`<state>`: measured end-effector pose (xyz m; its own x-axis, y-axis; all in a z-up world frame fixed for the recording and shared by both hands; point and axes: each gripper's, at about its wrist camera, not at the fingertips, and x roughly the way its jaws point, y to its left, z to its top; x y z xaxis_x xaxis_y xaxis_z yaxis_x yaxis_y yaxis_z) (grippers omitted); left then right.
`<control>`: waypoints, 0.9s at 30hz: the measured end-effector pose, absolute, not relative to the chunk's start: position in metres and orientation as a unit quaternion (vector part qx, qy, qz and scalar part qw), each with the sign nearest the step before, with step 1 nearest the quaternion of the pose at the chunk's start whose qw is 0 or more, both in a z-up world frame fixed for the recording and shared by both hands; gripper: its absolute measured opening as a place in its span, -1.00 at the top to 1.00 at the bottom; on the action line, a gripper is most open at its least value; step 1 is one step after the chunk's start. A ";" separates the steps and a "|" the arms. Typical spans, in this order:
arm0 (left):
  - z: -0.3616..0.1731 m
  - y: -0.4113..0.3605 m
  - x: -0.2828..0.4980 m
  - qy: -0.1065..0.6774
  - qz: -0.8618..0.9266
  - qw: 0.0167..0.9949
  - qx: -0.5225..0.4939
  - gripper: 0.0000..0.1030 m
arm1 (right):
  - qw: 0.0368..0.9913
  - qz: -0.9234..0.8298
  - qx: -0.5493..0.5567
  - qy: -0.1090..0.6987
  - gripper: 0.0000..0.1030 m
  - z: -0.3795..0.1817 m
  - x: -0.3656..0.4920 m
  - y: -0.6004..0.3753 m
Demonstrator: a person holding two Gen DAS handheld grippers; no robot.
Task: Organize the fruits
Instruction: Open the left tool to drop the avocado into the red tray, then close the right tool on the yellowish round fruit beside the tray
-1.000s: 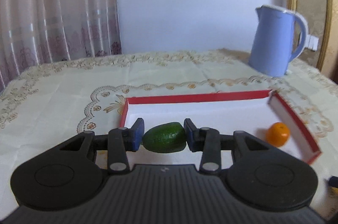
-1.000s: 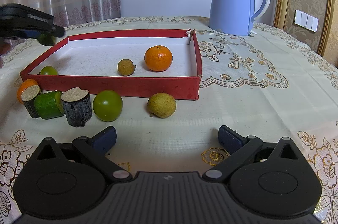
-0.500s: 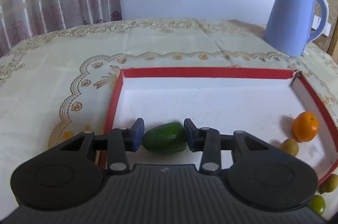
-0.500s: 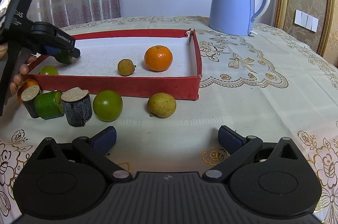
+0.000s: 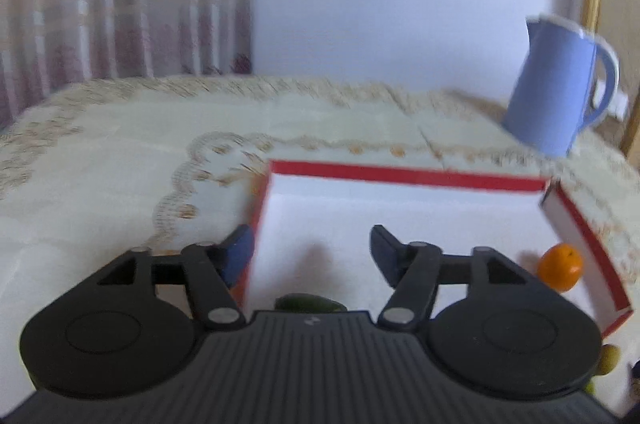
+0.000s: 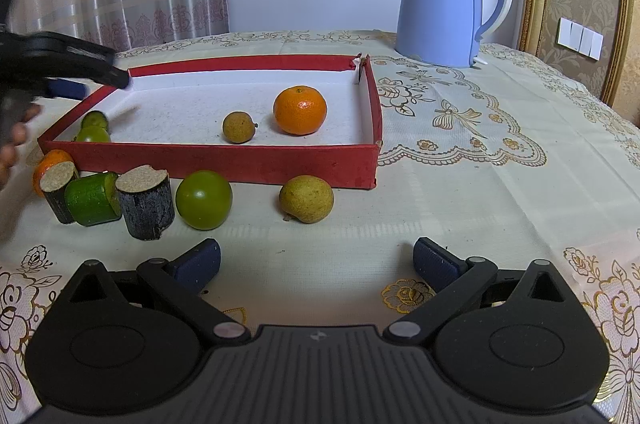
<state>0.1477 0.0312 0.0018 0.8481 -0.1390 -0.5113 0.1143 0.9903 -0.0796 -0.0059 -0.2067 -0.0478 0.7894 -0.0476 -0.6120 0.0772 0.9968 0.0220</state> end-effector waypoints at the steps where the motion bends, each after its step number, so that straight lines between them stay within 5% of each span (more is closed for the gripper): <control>1: 0.006 0.034 0.136 0.247 -0.062 0.967 -0.020 -0.60 | 0.946 -0.033 0.023 0.323 -1.00 -0.048 -0.006 -0.207; 3: 0.010 0.038 0.113 0.223 -0.062 0.973 -0.003 -0.76 | 0.946 -0.033 0.023 0.323 -1.00 -0.048 -0.006 -0.207; 13: -0.014 0.056 0.026 0.241 -0.044 0.970 0.005 -0.86 | 0.946 -0.033 0.023 0.323 -1.00 -0.048 -0.006 -0.207; 27: -0.043 0.028 0.008 0.295 -0.054 0.952 0.058 -1.00 | 0.946 -0.033 0.023 0.323 -1.00 -0.048 -0.006 -0.207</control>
<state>0.0076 0.0278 -0.0425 0.8205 -0.0693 -0.5674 0.1378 0.9873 0.0787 -0.0058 -0.2066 -0.0479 0.7896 -0.0481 -0.6118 0.0778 0.9967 0.0220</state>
